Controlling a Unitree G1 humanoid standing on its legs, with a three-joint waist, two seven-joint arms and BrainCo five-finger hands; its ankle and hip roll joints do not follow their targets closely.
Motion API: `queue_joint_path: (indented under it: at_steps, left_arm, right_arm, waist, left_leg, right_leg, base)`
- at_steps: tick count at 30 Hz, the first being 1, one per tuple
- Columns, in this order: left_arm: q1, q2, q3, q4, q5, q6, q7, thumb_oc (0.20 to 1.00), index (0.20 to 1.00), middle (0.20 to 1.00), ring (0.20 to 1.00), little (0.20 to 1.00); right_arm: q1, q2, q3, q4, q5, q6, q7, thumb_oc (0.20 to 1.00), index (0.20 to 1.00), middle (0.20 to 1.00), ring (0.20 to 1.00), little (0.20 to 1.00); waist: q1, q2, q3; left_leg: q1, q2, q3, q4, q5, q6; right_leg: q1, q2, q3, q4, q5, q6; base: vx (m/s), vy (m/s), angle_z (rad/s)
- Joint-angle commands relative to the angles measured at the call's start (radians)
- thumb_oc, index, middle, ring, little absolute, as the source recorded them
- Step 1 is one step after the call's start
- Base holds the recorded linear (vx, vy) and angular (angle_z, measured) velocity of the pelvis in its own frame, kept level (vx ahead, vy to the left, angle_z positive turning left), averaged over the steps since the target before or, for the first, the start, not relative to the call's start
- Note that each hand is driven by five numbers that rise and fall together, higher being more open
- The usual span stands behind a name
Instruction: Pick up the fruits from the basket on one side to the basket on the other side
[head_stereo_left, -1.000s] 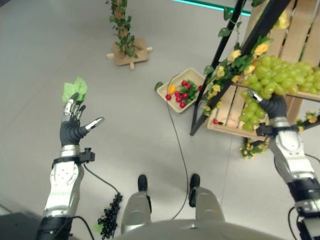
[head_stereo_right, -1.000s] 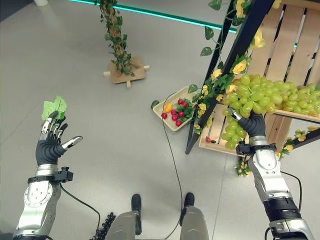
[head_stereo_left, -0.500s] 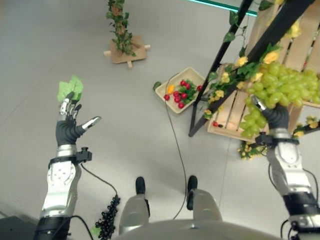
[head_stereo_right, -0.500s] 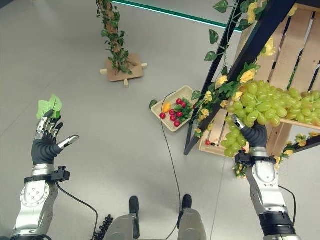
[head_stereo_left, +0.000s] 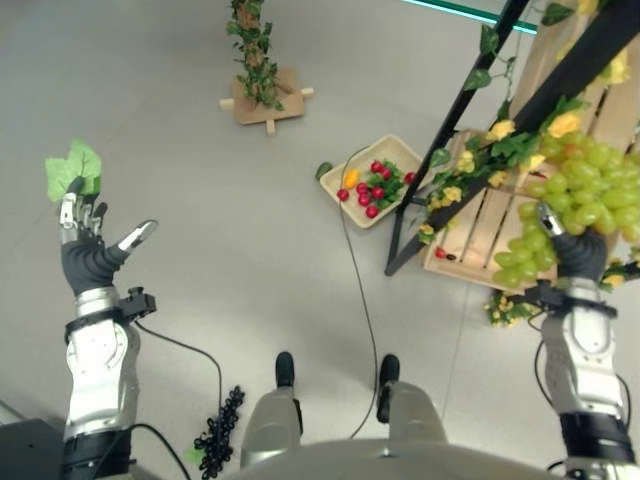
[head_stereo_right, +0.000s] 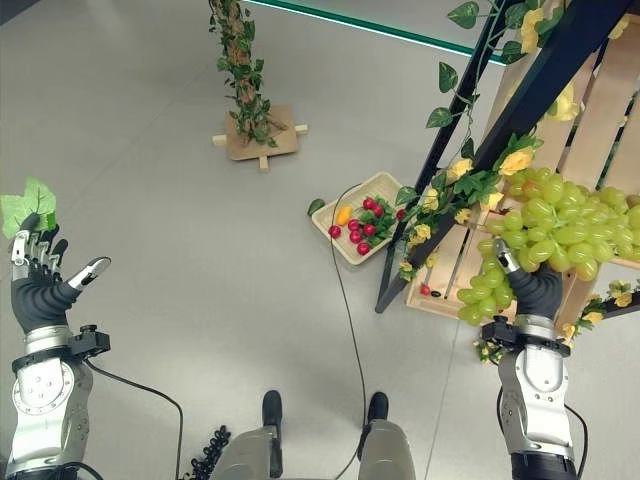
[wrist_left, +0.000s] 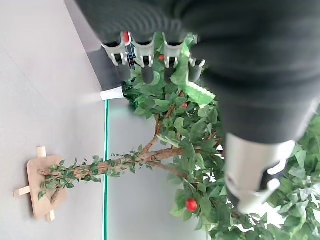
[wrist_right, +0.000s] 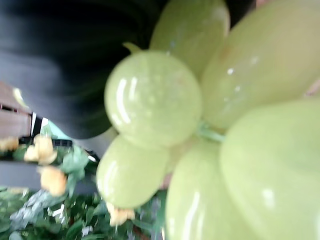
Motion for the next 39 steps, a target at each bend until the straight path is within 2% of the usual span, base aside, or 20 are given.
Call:
queue_joint_path:
  at_steps: [1, 9, 20, 24, 30, 34, 39]
  left_arm:
    - [-0.023, 0.021, 0.056, -0.035, 0.014, -0.043, 0.012, 1.000, 1.000, 1.000, 1.000, 1.000]
    - [-0.025, 0.033, 0.067, -0.030, 0.035, -0.044, 0.013, 1.000, 1.000, 1.000, 1.000, 1.000]
    - [-0.010, 0.057, 0.089, -0.017, 0.032, -0.029, -0.006, 1.000, 1.000, 1.000, 1.000, 1.000]
    - [-0.007, 0.062, 0.092, -0.017, 0.033, -0.024, -0.014, 1.000, 1.000, 1.000, 1.000, 1.000]
    - [-0.010, 0.082, 0.089, -0.016, 0.024, -0.024, -0.016, 1.000, 1.000, 1.000, 1.000, 1.000]
    - [-0.009, 0.080, 0.086, -0.015, 0.023, -0.021, -0.012, 1.000, 1.000, 1.000, 1.000, 1.000]
    - [-0.007, 0.059, 0.090, -0.015, 0.029, -0.018, -0.014, 1.000, 1.000, 1.000, 1.000, 1.000]
  right_arm:
    - [-0.050, -0.014, -0.106, -0.085, 0.000, -0.047, -0.038, 0.200, 0.200, 0.200, 0.200, 0.200]
    - [-0.087, -0.052, -0.149, -0.129, -0.004, -0.064, -0.059, 0.200, 0.200, 0.200, 0.200, 0.200]
    - [-0.200, -0.211, -0.187, -0.103, 0.056, -0.069, -0.080, 0.200, 0.200, 0.200, 0.200, 0.200]
    - [-0.215, -0.247, -0.190, -0.097, 0.075, -0.064, -0.073, 0.200, 0.200, 0.200, 0.200, 0.200]
    - [-0.263, -0.350, -0.189, -0.053, 0.123, -0.064, -0.076, 0.200, 0.200, 0.200, 0.200, 0.200]
    - [-0.258, -0.345, -0.175, -0.044, 0.128, -0.055, -0.068, 0.200, 0.200, 0.200, 0.200, 0.200]
    - [-0.201, -0.273, -0.170, -0.080, 0.094, -0.036, -0.042, 0.200, 0.200, 0.200, 0.200, 0.200]
  waist:
    - [-0.019, -0.007, -0.014]
    - [-0.021, -0.014, -0.019]
    - [-0.009, -0.032, -0.045]
    - [-0.006, -0.032, -0.047]
    - [-0.001, -0.033, -0.056]
    - [0.000, -0.032, -0.062]
    - [-0.002, -0.028, -0.066]
  left_leg:
    - [0.107, 0.019, -0.017, 0.041, -0.146, 0.002]
    - [0.108, 0.018, -0.012, 0.039, -0.148, 0.003]
    - [0.119, 0.022, -0.002, 0.035, -0.154, 0.002]
    - [0.120, 0.024, 0.000, 0.032, -0.153, 0.000]
    - [0.126, 0.025, 0.001, 0.031, -0.153, -0.003]
    - [0.130, 0.025, 0.003, 0.027, -0.152, -0.005]
    - [0.134, 0.025, 0.002, 0.025, -0.151, -0.005]
  right_leg:
    - [0.018, 0.005, 0.002, 0.059, -0.031, 0.039]
    - [0.017, 0.004, 0.009, 0.054, -0.026, 0.041]
    - [0.032, 0.008, 0.012, 0.026, -0.013, 0.042]
    - [0.035, 0.010, 0.012, 0.021, -0.014, 0.042]
    - [0.047, 0.015, 0.012, 0.011, -0.012, 0.042]
    - [0.056, 0.018, 0.010, 0.001, -0.011, 0.041]
    - [0.064, 0.019, 0.005, -0.010, -0.012, 0.039]
  base:
    - [0.00, 0.000, 0.00]
    - [0.00, 0.006, -0.02]
    - [0.00, -0.001, -0.02]
    - [0.00, 0.000, 0.00]
    - [0.00, -0.002, -0.01]
    - [0.01, -0.003, -0.03]
    - [0.00, 0.000, 0.00]
